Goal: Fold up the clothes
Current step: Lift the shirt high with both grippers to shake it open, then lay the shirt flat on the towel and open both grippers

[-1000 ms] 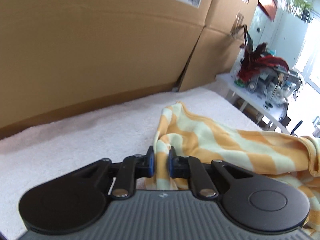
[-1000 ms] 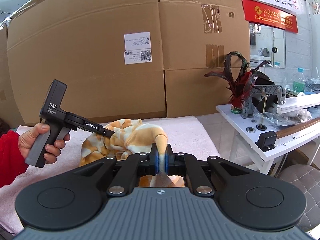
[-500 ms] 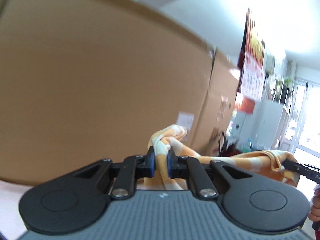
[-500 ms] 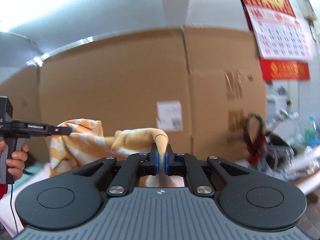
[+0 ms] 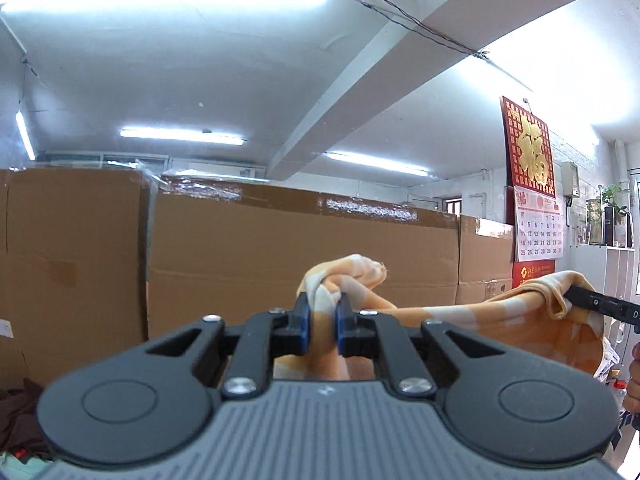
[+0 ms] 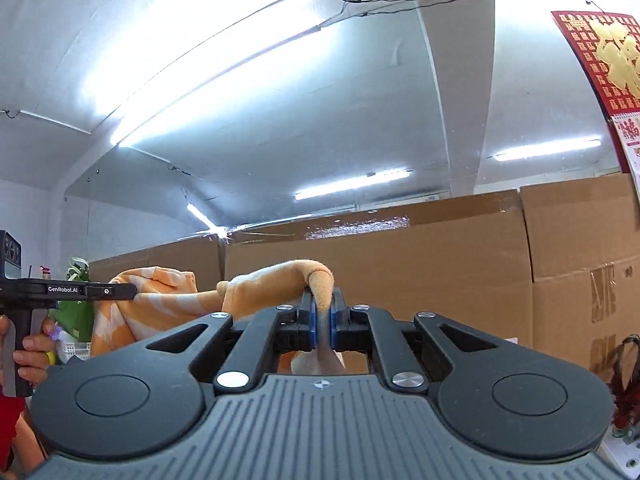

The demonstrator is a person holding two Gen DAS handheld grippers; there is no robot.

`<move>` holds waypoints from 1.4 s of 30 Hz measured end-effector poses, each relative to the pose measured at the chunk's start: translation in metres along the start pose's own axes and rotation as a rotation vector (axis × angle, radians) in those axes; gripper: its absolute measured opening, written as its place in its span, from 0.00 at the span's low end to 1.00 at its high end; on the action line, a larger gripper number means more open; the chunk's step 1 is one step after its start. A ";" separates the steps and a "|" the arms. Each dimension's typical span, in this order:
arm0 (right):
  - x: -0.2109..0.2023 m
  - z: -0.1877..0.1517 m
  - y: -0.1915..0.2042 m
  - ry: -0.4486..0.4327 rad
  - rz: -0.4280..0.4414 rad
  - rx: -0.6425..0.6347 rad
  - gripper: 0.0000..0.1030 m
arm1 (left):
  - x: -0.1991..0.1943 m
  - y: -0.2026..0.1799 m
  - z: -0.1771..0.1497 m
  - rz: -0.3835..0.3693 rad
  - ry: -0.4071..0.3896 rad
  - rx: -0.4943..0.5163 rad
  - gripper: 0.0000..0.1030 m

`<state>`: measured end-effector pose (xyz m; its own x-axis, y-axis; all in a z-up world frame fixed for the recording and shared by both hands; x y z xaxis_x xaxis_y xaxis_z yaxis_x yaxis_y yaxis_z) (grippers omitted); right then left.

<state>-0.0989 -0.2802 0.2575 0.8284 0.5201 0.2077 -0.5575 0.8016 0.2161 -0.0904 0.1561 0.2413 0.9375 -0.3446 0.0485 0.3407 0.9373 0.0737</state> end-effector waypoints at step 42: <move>-0.005 -0.280 -0.095 0.883 -0.341 -0.050 0.37 | 0.074 0.058 -0.336 0.243 0.793 0.078 0.38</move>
<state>-0.0350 -0.2771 -0.0311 0.6993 0.2743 -0.6601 -0.2918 0.9525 0.0867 0.0225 0.2026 -0.0856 0.7661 0.0339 -0.6418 0.1435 0.9644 0.2222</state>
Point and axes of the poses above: each gripper's, at about its wrist camera, not at the fingertips, and x roughly the way its jaws point, y to its left, z to its top, the point moved 4 cm from there along x, roughly the way its jaws point, and after that the axes turned 7 degrees about x, right-handed, at the moved point
